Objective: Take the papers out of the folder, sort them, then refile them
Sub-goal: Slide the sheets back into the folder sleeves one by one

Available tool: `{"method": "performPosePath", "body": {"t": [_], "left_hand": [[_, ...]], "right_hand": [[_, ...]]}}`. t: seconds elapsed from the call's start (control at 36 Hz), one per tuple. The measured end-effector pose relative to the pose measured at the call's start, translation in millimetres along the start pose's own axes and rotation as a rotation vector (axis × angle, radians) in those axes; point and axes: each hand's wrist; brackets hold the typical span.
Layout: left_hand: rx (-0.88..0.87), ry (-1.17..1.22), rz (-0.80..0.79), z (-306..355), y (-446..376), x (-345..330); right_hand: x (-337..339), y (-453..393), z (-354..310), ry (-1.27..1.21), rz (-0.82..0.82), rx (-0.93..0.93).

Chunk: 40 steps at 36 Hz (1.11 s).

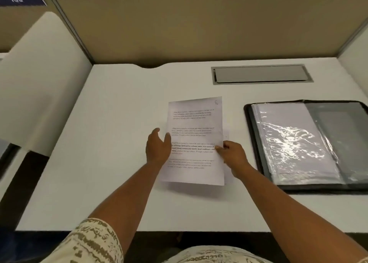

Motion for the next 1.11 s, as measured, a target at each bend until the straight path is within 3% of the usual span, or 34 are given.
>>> {"method": "performPosePath", "body": {"t": [0.36,0.53,0.86,1.11], "left_hand": [[0.138,0.389,-0.005,106.5,52.0,-115.3],[0.208,0.535,-0.077,143.6,64.0,-173.7],[0.118,0.560,-0.252,228.6,101.8,-253.1],[0.096,0.598,-0.385,251.8,101.3,-296.3]], "right_hand": [[162.8,11.8,75.3,-0.183,-0.057,-0.049],[235.2,21.0,114.8,-0.247,-0.002,-0.039],[336.0,25.8,142.5,-0.357,0.076,-0.100],[393.0,4.5,128.8,-0.471,0.146,-0.102]]}}
Point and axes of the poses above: each hand's wrist, its own y-axis away from the middle knuckle, its own x-axis out of the back of the hand, z = x × y, and after that the axes turned 13 degrees about -x, right-handed
